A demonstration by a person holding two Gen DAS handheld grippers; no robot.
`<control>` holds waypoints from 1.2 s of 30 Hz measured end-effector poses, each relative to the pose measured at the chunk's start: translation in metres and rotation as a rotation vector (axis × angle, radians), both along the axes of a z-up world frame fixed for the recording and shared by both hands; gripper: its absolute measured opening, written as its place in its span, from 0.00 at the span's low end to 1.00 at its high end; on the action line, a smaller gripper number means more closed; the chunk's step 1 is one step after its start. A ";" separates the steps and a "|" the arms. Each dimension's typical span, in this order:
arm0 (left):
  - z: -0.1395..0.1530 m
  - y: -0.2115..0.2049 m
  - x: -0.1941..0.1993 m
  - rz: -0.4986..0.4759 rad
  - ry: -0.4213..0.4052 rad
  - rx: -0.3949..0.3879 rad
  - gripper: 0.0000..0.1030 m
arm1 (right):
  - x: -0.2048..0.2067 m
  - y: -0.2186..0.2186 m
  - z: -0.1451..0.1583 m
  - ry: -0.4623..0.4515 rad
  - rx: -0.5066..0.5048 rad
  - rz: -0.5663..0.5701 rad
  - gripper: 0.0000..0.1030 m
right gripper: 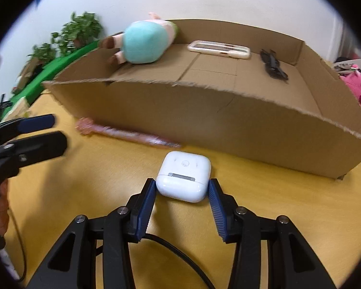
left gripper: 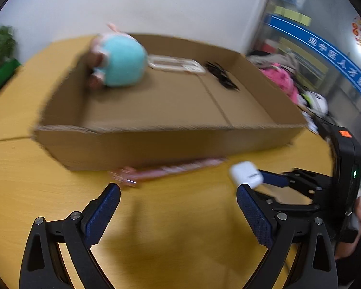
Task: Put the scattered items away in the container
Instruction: 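Close the left gripper on the white earbuds case, then lift the earbuds case with the left gripper and carry it over the box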
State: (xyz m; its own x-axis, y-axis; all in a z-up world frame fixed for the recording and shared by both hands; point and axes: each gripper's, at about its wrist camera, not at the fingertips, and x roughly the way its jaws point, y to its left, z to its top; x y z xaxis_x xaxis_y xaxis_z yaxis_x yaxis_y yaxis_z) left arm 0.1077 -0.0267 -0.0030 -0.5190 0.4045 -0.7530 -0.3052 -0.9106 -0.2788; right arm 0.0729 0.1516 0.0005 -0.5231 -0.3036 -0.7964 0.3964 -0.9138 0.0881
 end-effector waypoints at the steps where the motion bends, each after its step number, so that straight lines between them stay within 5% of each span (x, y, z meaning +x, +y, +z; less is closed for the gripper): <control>1: -0.002 0.004 0.000 -0.029 -0.026 0.025 0.96 | 0.006 0.000 0.000 0.002 -0.011 0.022 0.42; 5: -0.016 0.027 0.001 -0.170 -0.128 0.113 0.96 | 0.030 0.000 0.001 0.000 -0.045 0.104 0.42; 13: -0.025 0.076 0.022 -0.388 -0.179 0.026 0.91 | 0.061 0.007 0.001 0.004 -0.118 0.196 0.42; 16: -0.023 0.088 0.029 -0.452 -0.188 -0.004 0.73 | 0.068 0.004 0.003 0.017 -0.121 0.229 0.42; 22: -0.021 0.084 0.028 -0.445 -0.220 0.003 0.59 | 0.075 -0.002 0.006 0.058 -0.115 0.270 0.42; 24: -0.021 0.080 0.027 -0.421 -0.228 0.002 0.47 | 0.076 -0.001 0.007 0.062 -0.121 0.269 0.42; 36: -0.030 0.069 0.016 -0.399 -0.326 0.162 0.44 | 0.076 0.003 0.007 0.094 -0.122 0.274 0.41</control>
